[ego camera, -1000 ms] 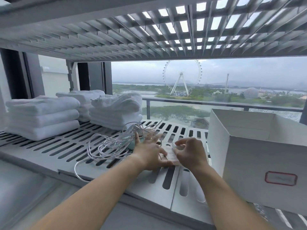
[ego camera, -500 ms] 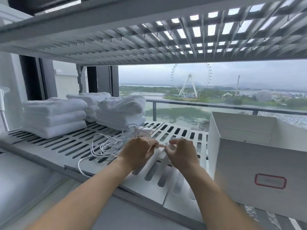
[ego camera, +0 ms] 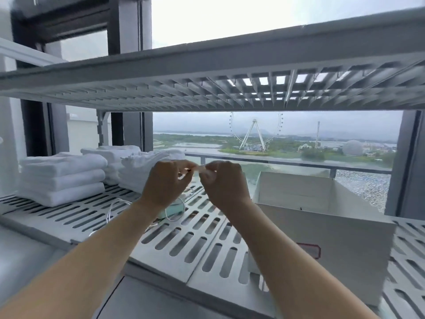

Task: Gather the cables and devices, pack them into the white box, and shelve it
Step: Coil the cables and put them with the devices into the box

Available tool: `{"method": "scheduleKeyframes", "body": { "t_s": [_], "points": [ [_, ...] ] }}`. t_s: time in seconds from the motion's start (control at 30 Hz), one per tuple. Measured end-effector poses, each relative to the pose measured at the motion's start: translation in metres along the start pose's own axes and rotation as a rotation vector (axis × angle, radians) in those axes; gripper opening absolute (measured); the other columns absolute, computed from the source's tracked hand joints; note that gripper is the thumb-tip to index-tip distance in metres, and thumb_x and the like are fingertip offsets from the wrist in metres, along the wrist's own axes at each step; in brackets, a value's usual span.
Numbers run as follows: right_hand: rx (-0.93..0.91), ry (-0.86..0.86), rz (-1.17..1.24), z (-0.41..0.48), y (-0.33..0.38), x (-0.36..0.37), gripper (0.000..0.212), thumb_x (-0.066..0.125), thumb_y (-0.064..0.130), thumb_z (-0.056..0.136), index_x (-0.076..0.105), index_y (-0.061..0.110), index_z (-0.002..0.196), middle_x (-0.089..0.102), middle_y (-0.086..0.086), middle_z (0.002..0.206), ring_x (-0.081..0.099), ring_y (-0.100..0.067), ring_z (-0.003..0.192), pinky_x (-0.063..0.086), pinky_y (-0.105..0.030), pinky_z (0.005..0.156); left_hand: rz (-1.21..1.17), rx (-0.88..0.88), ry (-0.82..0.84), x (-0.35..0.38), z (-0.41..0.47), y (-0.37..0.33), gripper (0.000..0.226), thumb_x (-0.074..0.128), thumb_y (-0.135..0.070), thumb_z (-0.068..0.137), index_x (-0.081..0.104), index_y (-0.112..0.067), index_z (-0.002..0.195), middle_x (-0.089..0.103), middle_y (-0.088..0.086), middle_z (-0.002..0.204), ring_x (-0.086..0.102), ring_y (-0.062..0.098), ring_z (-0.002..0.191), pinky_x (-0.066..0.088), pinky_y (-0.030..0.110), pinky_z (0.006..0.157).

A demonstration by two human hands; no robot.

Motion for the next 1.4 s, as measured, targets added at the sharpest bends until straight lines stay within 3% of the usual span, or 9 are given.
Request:
{"method": "scheduleKeyframes", "body": {
  "t_s": [0.17, 0.43, 0.73, 1.0, 1.13, 1.4],
  "points": [
    [-0.016, -0.006, -0.044, 0.015, -0.012, -0.048, 0.018, 0.056, 0.020, 0.080, 0.070, 0.009, 0.083, 0.072, -0.012, 0.081, 0.065, -0.029, 0.080, 0.051, -0.031, 0.071, -0.046, 0.011, -0.035, 0.008, 0.015, -0.043, 0.018, 0.067, -0.012, 0.082, 0.073, -0.016, 0.099, 0.074, 0.005, 0.091, 0.070, 0.019, 0.076, 0.057, 0.037, 0.075],
    [0.025, 0.031, -0.198, 0.009, -0.074, -0.116, 0.022, 0.060, 0.022, 0.083, 0.069, 0.011, 0.100, 0.070, -0.010, 0.101, 0.062, -0.027, 0.098, 0.047, -0.032, 0.088, -0.087, 0.062, 0.022, 0.053, 0.034, -0.112, 0.017, 0.064, -0.011, 0.083, 0.073, -0.014, 0.097, 0.073, 0.003, 0.096, 0.069, 0.020, 0.084, 0.054, 0.034, 0.080],
    [0.214, 0.089, -0.297, 0.009, -0.160, -0.150, 0.018, 0.065, 0.023, 0.079, 0.071, 0.006, 0.084, 0.072, -0.013, 0.090, 0.062, -0.028, 0.092, 0.051, -0.034, 0.082, -0.118, 0.120, 0.176, 0.130, 0.059, -0.150, 0.018, 0.062, -0.013, 0.081, 0.073, -0.018, 0.094, 0.074, 0.000, 0.092, 0.068, 0.019, 0.085, 0.051, 0.030, 0.080],
    [0.326, 0.210, -0.284, 0.025, -0.191, -0.128, 0.019, 0.067, 0.027, 0.078, 0.071, 0.015, 0.091, 0.071, -0.006, 0.096, 0.064, -0.023, 0.093, 0.052, -0.033, 0.083, -0.099, 0.165, 0.363, 0.172, 0.083, -0.144, 0.021, 0.058, -0.012, 0.081, 0.072, -0.019, 0.095, 0.074, 0.002, 0.088, 0.068, 0.021, 0.080, 0.052, 0.033, 0.078],
    [0.342, 0.257, -0.314, 0.031, -0.199, -0.119, 0.015, 0.068, 0.027, 0.077, 0.072, 0.016, 0.086, 0.071, -0.006, 0.088, 0.064, -0.021, 0.086, 0.052, -0.032, 0.078, -0.097, 0.174, 0.456, 0.191, 0.081, -0.140, 0.019, 0.059, -0.013, 0.081, 0.072, -0.020, 0.094, 0.074, 0.002, 0.086, 0.068, 0.020, 0.077, 0.053, 0.035, 0.077],
    [0.392, 0.468, -0.366, 0.006, -0.217, -0.100, 0.011, 0.071, 0.026, 0.075, 0.074, 0.015, 0.078, 0.072, -0.003, 0.083, 0.064, -0.016, 0.079, 0.052, -0.026, 0.074, 0.065, 0.260, 0.834, 0.222, 0.052, -0.130, 0.016, 0.066, -0.019, 0.079, 0.073, -0.024, 0.092, 0.071, -0.005, 0.092, 0.061, 0.013, 0.087, 0.048, 0.026, 0.082]
  ]
}}
Point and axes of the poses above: each hand's wrist, its own z-axis towards the middle knuckle, its own x-axis out of the palm, y = z × x, the point moved 6 cm from there along z, towards the middle knuckle
